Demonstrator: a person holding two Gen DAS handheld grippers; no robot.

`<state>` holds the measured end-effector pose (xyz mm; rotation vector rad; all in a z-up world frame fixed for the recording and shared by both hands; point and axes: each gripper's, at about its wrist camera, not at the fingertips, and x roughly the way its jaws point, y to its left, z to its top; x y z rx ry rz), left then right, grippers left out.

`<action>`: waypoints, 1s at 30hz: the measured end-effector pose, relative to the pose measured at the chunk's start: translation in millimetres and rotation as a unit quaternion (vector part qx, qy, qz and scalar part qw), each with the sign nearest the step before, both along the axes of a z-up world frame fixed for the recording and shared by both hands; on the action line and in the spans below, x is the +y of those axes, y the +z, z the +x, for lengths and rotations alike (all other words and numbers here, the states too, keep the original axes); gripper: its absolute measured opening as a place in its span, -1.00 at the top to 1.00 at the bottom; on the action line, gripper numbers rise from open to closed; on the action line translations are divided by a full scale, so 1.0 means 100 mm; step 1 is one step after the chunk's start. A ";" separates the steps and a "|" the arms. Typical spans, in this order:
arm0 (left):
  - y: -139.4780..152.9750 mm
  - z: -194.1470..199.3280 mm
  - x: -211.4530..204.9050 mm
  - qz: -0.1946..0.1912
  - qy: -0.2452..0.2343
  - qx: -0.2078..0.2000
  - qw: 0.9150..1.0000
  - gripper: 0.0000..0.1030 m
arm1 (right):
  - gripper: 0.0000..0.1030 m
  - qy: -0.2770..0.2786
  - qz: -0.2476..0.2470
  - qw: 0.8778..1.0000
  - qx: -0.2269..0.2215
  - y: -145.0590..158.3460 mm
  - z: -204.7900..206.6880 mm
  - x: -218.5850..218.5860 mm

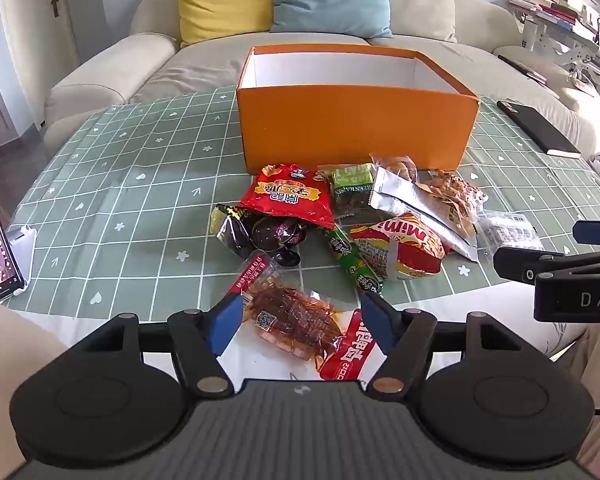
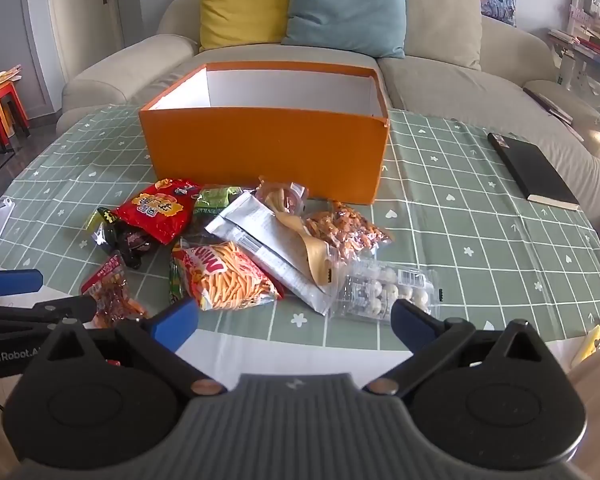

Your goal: Organize snacks

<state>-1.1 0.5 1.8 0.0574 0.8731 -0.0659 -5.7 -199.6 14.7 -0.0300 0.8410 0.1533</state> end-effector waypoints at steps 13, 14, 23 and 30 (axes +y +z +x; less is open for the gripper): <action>-0.01 0.01 0.00 0.001 -0.001 0.001 1.000 -0.55 | -0.93 0.000 0.000 1.000 0.002 -0.06 0.00 -0.01; -0.01 0.01 0.00 0.001 0.000 0.001 1.000 -0.55 | -0.93 -0.001 0.000 1.000 0.002 -0.06 0.00 -0.01; 0.00 0.03 -0.02 0.003 -0.003 -0.001 1.000 -0.55 | -0.93 -0.001 -0.001 1.000 0.005 -0.07 0.01 0.00; 0.00 0.03 -0.02 0.003 -0.003 -0.002 1.000 -0.55 | -0.93 -0.002 0.000 1.000 0.011 -0.09 0.01 -0.01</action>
